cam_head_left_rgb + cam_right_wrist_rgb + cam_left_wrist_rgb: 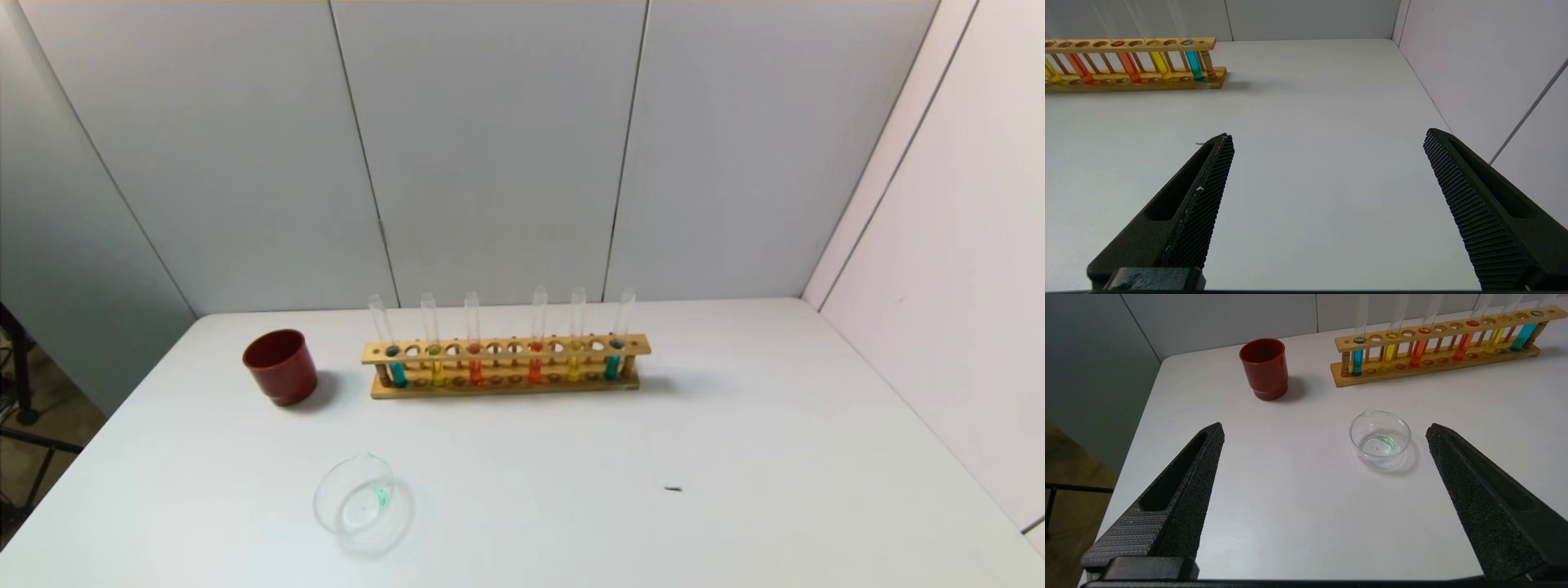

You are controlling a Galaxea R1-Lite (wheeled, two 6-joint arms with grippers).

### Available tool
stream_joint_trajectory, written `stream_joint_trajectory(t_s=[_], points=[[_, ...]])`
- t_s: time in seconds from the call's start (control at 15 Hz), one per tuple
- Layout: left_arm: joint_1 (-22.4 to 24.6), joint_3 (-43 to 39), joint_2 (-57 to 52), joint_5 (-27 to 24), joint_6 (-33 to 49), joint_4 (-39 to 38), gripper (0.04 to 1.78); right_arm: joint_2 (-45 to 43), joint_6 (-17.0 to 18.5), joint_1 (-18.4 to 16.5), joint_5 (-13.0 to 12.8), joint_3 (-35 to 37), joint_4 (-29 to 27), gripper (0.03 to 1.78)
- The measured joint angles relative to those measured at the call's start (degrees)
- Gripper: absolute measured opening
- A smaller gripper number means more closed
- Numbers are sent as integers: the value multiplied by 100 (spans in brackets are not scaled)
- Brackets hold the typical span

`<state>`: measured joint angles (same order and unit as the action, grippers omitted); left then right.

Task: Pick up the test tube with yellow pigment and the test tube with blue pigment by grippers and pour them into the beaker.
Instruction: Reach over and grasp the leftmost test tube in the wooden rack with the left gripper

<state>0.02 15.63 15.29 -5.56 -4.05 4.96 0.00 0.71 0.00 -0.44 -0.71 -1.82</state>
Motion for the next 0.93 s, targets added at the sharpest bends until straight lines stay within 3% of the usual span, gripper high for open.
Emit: stream_joint_trajectory(t_s=[0.2, 0.93], points=[[-7, 490, 959, -140, -55, -323, 174, 0, 0, -2, 0, 0, -2, 170], [-286, 1212, 4887, -129, 22, -2923, 174, 0, -2, -5, 0, 0, -2, 170]])
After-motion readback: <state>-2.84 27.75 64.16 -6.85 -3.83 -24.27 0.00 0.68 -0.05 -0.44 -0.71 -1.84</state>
